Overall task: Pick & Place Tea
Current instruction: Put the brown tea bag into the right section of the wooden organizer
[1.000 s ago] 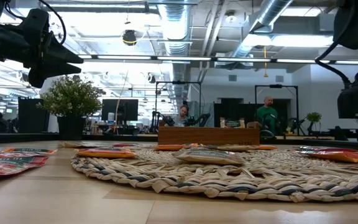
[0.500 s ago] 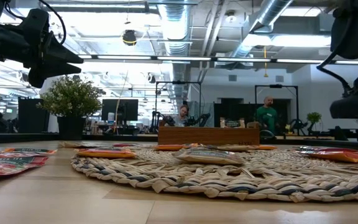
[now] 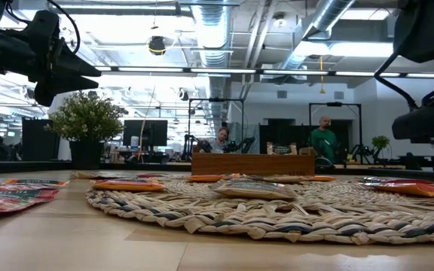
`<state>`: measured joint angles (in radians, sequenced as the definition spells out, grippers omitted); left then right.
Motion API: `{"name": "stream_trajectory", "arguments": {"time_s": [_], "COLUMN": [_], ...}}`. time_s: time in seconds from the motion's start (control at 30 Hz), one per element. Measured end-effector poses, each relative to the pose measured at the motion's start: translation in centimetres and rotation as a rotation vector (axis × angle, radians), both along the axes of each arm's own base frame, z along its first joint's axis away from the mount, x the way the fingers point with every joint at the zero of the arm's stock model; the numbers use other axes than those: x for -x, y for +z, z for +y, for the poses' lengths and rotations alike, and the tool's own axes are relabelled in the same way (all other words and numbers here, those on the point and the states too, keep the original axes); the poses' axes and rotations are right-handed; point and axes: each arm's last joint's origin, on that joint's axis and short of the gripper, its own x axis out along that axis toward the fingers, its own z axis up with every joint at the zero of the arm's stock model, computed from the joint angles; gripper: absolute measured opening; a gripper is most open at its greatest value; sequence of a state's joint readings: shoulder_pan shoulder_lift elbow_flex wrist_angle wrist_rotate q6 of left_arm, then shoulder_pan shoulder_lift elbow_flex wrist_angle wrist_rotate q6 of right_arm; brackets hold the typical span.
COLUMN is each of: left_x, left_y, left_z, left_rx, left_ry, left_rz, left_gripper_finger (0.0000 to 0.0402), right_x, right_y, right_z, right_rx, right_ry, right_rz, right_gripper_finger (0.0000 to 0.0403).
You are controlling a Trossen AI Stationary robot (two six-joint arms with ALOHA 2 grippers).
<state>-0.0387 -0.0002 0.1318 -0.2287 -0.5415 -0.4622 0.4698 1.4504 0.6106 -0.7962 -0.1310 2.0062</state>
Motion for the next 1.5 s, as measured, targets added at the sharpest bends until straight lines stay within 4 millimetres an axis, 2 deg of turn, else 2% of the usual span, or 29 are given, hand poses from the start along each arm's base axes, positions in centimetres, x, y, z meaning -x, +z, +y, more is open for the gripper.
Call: {"name": "stream_trajectory", "arguments": {"time_s": [0.2, 0.3, 0.77, 0.97, 1.1, 1.5], "left_x": [0.0, 0.0, 0.0, 0.0, 0.0, 0.0], "left_y": [0.0, 0.0, 0.0, 0.0, 0.0, 0.0], "left_z": [0.0, 0.0, -0.1, -0.1, -0.1, -0.1], "left_rx": [0.001, 0.001, 0.003, 0.003, 0.003, 0.003], "left_ry": [0.000, -0.003, -0.032, -0.033, -0.033, -0.033], "left_rz": [-0.001, -0.002, -0.003, -0.003, -0.003, -0.002], "left_gripper_finger": [0.0151, 0.0151, 0.0151, 0.0151, 0.0151, 0.0151], "right_x": [0.0, -0.1, -0.8, -0.5, 0.0, 0.1], "right_y": [0.0, 0.0, 1.9, 2.0, 1.3, 0.2], "right_z": [0.0, 0.0, 0.3, 0.1, -0.1, -0.2], "right_rx": [0.005, 0.013, 0.047, 0.063, 0.074, 0.071], "right_ry": [0.009, 0.027, 0.079, 0.063, 0.011, -0.066], "right_rz": [-0.005, -0.013, 0.021, 0.052, 0.069, 0.007], "right_gripper_finger": [0.0135, 0.0135, 0.0223, 0.0228, 0.0228, 0.0228]}}
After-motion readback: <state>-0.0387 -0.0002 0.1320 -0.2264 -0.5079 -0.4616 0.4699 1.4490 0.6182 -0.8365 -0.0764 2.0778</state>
